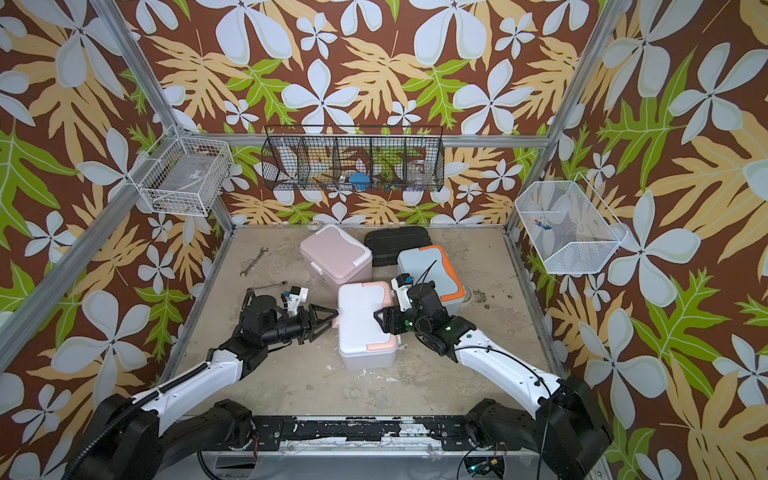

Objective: Open first aid kits and take out gauze
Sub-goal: Open the fastener of the first aid kit.

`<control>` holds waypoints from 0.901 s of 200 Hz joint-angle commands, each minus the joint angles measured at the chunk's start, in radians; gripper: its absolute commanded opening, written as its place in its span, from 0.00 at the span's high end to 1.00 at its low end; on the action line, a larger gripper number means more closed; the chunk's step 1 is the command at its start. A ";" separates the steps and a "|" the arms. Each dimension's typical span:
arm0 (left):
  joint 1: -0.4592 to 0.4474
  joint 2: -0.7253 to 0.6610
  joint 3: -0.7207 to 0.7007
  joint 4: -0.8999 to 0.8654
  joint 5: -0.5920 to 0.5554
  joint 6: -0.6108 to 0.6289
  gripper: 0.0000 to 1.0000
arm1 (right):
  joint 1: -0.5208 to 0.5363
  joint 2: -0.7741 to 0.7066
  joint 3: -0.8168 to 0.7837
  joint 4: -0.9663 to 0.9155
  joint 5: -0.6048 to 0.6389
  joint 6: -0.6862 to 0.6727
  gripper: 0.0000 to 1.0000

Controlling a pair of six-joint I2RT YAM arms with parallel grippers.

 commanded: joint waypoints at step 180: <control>-0.012 -0.008 0.242 -0.616 -0.257 0.407 0.12 | 0.007 -0.050 0.054 -0.358 0.070 -0.052 0.08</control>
